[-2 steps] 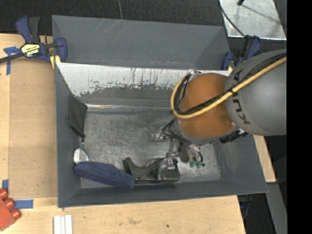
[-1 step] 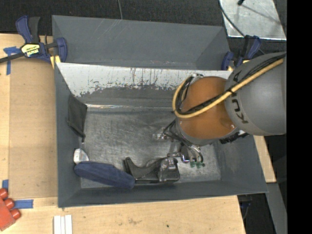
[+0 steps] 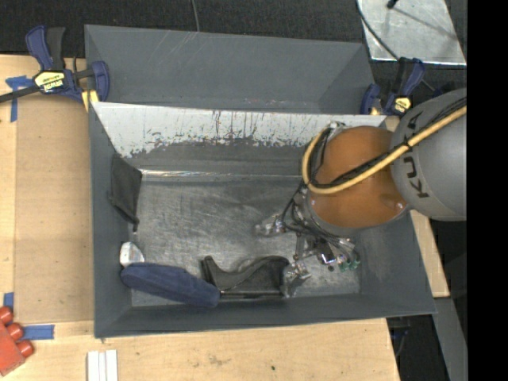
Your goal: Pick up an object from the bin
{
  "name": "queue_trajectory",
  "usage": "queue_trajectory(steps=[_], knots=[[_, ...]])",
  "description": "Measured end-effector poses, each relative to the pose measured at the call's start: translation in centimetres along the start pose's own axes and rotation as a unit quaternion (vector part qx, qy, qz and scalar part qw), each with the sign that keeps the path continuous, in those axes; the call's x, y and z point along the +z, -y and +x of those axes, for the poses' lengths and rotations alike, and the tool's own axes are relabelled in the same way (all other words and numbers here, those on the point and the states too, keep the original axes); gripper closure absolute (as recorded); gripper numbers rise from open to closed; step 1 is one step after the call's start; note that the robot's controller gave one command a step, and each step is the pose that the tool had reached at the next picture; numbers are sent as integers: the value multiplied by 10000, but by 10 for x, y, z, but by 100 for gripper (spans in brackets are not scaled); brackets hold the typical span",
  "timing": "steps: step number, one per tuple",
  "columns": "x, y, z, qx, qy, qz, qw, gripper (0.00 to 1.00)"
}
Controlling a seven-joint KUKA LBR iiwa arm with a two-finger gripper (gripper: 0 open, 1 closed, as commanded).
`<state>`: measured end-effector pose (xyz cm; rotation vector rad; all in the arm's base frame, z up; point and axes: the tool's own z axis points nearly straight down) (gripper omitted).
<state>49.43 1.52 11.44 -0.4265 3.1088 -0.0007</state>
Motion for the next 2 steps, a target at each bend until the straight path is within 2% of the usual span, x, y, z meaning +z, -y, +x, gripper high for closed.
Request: queue_trajectory(steps=[1,2], knots=[[10,-13,-3,-363,-57,57,9993,0],[9,-12,-4,-397,-31,37,9992,0]])
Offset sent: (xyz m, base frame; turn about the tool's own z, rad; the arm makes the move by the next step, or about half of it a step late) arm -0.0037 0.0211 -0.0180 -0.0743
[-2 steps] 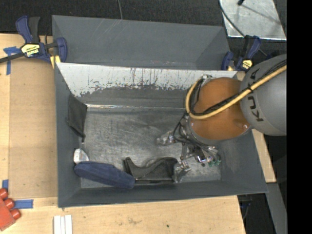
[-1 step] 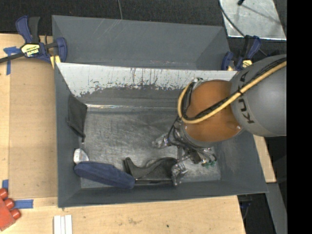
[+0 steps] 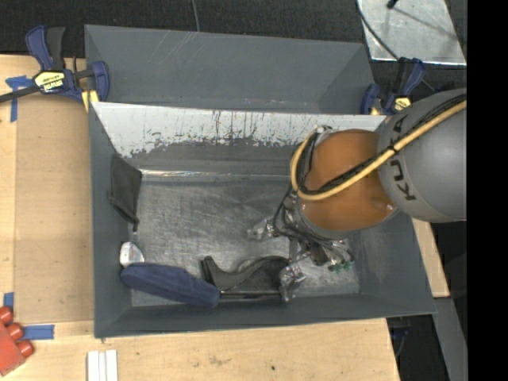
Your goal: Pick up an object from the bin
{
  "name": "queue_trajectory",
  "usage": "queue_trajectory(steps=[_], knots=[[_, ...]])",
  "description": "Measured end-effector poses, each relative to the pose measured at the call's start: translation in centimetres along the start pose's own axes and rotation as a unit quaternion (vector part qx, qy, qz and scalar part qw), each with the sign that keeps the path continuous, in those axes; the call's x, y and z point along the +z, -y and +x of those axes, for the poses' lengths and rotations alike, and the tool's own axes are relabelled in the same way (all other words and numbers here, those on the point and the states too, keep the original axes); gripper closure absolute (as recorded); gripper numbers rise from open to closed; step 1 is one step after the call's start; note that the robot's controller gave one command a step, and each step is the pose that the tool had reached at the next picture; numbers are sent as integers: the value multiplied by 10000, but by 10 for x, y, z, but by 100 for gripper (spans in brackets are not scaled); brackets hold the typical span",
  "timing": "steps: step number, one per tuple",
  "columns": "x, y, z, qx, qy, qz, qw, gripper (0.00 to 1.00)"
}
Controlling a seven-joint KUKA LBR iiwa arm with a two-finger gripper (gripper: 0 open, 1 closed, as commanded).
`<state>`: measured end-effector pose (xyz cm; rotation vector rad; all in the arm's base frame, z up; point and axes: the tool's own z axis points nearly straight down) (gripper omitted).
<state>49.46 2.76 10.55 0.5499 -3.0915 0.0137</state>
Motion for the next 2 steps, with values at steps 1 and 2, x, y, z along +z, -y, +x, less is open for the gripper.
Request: queue_trajectory(steps=[1,2], knots=[[-4,5,11,-297,35,-35,9995,0],[-3,2,-3,767,-38,-33,9970,0]])
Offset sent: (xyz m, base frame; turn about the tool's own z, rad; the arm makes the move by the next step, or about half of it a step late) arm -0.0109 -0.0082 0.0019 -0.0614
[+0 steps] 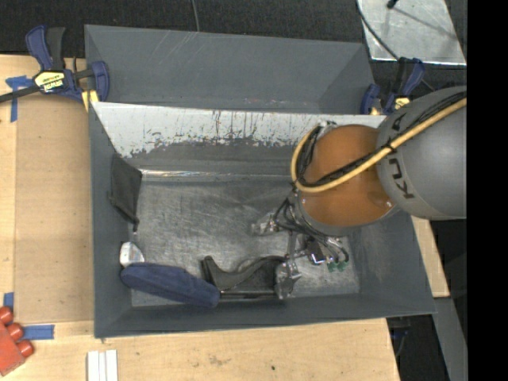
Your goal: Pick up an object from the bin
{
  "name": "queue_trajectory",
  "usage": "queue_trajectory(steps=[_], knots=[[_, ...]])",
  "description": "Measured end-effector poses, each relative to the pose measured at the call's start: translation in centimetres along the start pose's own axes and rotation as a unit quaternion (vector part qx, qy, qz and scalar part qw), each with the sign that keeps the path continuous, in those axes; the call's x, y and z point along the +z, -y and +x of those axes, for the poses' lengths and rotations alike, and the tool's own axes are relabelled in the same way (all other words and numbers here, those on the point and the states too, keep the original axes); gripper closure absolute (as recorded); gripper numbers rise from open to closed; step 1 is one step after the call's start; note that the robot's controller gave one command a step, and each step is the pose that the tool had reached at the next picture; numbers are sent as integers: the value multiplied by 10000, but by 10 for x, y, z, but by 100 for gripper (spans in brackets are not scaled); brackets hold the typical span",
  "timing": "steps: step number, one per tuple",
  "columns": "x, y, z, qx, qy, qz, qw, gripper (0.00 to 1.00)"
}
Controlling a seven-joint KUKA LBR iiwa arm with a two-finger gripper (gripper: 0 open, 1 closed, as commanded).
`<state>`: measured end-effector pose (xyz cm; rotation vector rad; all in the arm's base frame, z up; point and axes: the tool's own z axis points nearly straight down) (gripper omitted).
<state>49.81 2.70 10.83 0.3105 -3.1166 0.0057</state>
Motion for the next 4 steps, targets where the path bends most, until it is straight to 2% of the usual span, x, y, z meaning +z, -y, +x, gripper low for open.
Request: queue_trajectory(steps=[1,3,4], knots=[[3,1,2,-74,36,3,10000,0],[3,0,1,-298,40,-1,9995,0],[4,1,2,-43,23,6,10000,0]])
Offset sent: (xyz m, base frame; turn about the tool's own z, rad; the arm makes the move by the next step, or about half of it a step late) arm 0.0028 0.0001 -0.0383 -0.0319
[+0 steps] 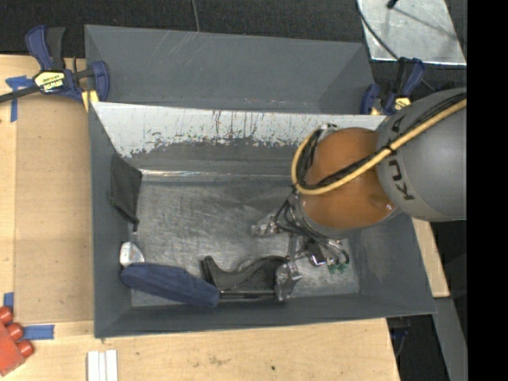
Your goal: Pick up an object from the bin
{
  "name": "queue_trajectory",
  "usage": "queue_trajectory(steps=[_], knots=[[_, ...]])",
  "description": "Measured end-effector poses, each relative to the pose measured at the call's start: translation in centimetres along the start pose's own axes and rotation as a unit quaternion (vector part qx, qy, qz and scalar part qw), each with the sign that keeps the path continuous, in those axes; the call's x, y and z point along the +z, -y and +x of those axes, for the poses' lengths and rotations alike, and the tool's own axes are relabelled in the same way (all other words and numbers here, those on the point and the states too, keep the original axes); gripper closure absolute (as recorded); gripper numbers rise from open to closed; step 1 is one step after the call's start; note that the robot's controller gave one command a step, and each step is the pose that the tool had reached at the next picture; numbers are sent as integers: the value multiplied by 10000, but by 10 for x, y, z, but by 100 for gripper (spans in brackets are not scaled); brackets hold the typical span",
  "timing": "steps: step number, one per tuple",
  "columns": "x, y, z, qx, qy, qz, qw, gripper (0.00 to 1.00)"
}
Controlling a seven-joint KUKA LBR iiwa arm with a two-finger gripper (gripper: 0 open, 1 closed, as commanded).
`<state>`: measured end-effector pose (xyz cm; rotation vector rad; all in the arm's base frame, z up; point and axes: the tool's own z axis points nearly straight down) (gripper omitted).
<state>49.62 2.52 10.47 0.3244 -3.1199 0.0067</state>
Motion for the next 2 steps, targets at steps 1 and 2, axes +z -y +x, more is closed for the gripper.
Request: queue_trajectory(steps=[1,2], knots=[[0,0,5,-2,-115,-4,9999,100],[-124,16,1,-971,45,-5,9953,100]])
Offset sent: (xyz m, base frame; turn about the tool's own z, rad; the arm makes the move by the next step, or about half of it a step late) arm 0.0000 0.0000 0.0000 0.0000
